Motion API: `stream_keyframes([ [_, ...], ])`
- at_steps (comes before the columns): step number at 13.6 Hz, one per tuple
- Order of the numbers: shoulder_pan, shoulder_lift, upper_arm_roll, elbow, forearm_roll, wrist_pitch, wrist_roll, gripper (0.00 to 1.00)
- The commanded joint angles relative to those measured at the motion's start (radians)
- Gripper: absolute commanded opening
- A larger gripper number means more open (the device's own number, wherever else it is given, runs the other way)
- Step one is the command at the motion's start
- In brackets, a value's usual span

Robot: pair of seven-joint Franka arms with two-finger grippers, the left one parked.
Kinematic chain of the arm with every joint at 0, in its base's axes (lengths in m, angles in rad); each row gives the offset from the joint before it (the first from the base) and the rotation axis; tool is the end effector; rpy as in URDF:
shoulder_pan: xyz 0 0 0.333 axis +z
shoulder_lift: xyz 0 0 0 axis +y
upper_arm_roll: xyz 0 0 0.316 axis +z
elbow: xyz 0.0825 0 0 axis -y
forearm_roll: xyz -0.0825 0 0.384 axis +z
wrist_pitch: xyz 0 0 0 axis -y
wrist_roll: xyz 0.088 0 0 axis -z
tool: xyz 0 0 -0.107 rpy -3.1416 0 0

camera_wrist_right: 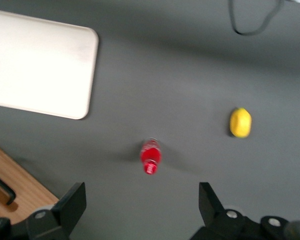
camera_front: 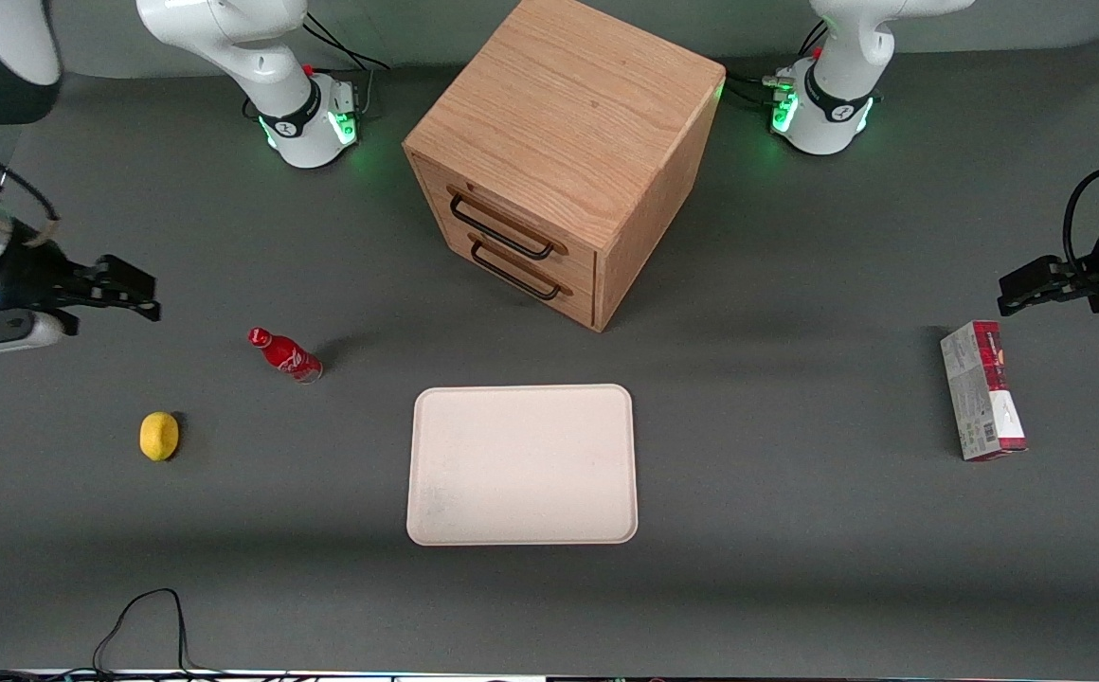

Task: Open upper drawer
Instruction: 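Move the right gripper toward the upper drawer's black handle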

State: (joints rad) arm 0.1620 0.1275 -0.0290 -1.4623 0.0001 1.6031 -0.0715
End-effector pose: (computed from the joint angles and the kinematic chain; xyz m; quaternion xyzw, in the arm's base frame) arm 0.5915 0.0803 0.6053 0.9947 0.1022 0.0067 0.0016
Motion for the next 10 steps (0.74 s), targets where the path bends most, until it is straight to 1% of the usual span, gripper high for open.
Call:
stream_keyframes([
  [1, 0.111, 0.046, -0.002, 0.062, 0.008, -0.014, 0.013, 1.0],
  [6, 0.324, 0.064, -0.003, 0.068, 0.015, -0.019, 0.004, 1.0],
  [9, 0.448, 0.083, -0.003, 0.057, 0.014, -0.02, -0.063, 1.0],
  [10, 0.474, 0.09, -0.003, 0.056, 0.014, -0.02, -0.068, 1.0],
])
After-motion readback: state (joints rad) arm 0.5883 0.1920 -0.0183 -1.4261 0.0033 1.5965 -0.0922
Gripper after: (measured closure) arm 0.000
